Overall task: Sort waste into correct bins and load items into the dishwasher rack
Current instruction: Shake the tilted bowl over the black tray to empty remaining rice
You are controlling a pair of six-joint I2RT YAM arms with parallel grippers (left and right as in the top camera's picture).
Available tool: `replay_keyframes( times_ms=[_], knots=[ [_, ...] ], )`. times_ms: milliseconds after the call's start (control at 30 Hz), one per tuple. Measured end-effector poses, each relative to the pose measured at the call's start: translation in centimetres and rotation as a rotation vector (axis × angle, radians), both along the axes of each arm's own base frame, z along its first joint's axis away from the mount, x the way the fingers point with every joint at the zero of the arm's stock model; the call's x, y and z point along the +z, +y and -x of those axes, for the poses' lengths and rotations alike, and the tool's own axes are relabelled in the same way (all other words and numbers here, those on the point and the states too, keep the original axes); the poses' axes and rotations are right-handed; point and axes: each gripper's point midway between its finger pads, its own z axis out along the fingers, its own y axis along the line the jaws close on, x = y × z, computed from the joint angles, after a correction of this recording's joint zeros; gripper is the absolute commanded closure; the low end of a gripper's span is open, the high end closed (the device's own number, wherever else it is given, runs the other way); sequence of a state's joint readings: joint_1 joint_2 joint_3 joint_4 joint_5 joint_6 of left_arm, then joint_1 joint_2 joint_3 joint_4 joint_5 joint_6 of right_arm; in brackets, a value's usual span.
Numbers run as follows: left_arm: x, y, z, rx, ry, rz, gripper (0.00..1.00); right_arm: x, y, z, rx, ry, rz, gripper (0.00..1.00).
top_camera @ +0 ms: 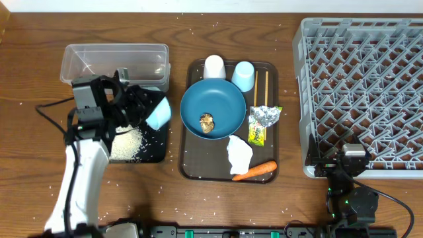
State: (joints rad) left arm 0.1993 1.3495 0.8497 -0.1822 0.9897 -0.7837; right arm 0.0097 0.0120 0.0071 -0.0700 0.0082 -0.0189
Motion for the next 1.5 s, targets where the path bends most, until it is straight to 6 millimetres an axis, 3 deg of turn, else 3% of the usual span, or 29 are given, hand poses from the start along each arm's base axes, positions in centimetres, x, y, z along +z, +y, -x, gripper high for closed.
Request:
replay_keyframes(
  times_ms=[100,267,500,1133,1333,1500],
  knots=[
    [0.4,1.4,-0.5,0.009,0.039,0.152,0.94,0.0,0.0,0.0,0.000,0.000,0.000,0.01],
    [0.7,6.2,-0.3,0.047,0.084,0.375,0.94,0.0,0.0,0.0,0.000,0.000,0.000,0.01],
    [0.1,11.4,0.8,0.146,0.131,0.535,0.94,0.0,0.0,0.0,0.000,0.000,0.000,0.01],
    [1.7,10.8,1.0,0.114,0.144,0.581,0.94,0.0,0.0,0.0,0.000,0.000,0.000,0.01],
    [4.9,9.6,1.0,0.040,-0.020,0.467,0.94,0.0,0.0,0.0,0.000,0.000,0.000,0.01],
    [6.2,9.5,0.9,0.036,-0.063,0.440,0.94,0.0,0.0,0.0,0.000,0.000,0.000,0.01]
  ],
)
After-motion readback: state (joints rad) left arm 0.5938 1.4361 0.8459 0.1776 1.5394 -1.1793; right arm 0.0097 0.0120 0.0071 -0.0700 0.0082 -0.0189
